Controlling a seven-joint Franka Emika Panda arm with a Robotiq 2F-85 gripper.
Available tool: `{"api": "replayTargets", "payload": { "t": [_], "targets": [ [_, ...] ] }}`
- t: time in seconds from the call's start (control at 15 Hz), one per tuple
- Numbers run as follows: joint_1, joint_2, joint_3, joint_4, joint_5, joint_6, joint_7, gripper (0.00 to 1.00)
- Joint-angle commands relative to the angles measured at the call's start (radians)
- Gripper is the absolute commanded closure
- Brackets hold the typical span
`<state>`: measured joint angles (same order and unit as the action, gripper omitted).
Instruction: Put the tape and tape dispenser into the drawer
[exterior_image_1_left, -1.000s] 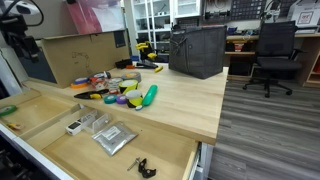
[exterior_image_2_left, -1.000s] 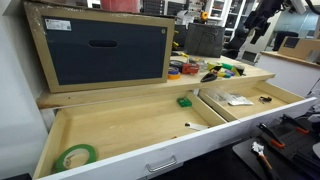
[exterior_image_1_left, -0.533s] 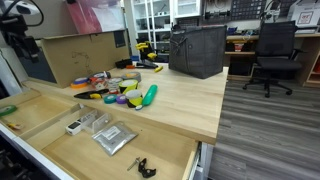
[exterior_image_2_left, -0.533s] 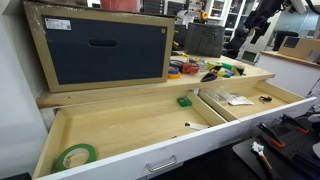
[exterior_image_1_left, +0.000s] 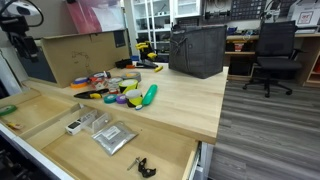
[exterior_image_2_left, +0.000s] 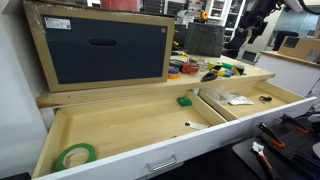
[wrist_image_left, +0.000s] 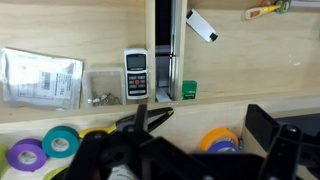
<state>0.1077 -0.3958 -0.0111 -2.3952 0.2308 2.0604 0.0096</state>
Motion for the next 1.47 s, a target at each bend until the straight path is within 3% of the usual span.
{"api": "replayTargets", "payload": {
  "t": [0.0, 0.73, 1.4],
  "targets": [
    [-0.018, 0.076, 0.045, 0.092, 0.015, -0.039, 0.121, 0.0],
    [-0.068, 0.327, 0.068, 0.325, -0.02, -0.05, 0.47, 0.0],
    [-0.031, 0.603, 0.052, 0.565, -0.077, -0.095, 0.666, 0.0]
  ]
}}
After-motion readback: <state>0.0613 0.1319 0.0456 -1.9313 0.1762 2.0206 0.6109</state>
